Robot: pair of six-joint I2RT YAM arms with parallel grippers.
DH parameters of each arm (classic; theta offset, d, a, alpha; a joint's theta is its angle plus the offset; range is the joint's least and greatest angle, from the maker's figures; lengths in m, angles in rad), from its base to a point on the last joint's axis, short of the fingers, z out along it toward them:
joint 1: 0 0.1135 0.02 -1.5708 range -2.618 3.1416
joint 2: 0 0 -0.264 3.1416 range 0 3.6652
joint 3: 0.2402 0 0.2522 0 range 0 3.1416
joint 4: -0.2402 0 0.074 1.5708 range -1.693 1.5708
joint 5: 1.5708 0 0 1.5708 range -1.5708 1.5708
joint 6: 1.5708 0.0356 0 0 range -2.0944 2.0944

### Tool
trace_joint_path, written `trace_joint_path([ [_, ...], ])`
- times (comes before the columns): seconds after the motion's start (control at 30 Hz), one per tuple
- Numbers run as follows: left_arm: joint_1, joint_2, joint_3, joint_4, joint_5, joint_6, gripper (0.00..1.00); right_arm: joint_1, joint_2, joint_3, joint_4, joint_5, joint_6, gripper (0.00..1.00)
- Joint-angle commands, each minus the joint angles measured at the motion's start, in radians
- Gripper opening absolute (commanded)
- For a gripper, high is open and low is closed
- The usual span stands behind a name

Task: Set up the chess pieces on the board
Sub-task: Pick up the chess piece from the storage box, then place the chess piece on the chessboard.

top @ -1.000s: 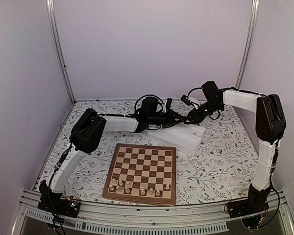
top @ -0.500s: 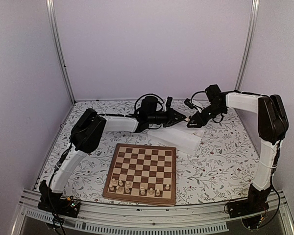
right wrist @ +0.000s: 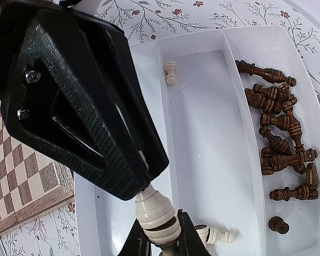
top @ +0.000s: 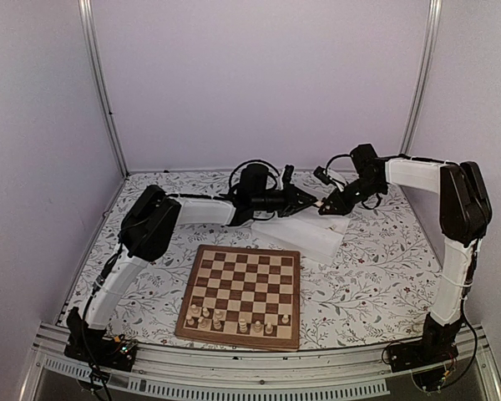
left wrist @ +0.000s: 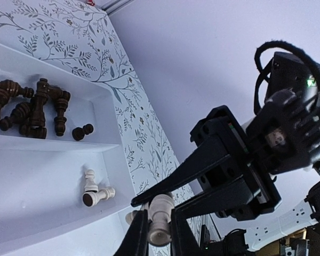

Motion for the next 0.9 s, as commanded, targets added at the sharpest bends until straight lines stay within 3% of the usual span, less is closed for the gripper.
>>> trace_joint_path([
  [0.0,0.03,-0.094,-0.016,-0.027,-0.01,0.083,0.0,-0.041,-0.011,-0.01,0.016,-0.023,0.021,0.05],
  [0.23,0.062,-0.261,-0.136,-0.165,-0.05,0.237,0.0,-0.065,-0.004,-0.032,0.033,-0.033,0.022,0.05],
  [0.37,0.038,-0.362,-0.184,-0.356,-0.065,0.416,0.01,-0.066,0.006,-0.028,0.035,-0.035,0.019,0.05],
  [0.63,-0.147,-0.643,-0.354,-0.87,-0.359,0.871,0.03,-0.067,0.015,-0.026,0.041,-0.026,0.021,0.06],
  [0.7,-0.219,-0.699,-0.397,-0.949,-0.453,0.918,0.03,-0.065,0.019,-0.023,0.043,-0.025,0.023,0.06],
  [0.87,-0.349,-0.768,-0.451,-1.085,-0.519,0.963,0.03,-0.065,0.023,-0.036,0.05,-0.02,0.017,0.06],
])
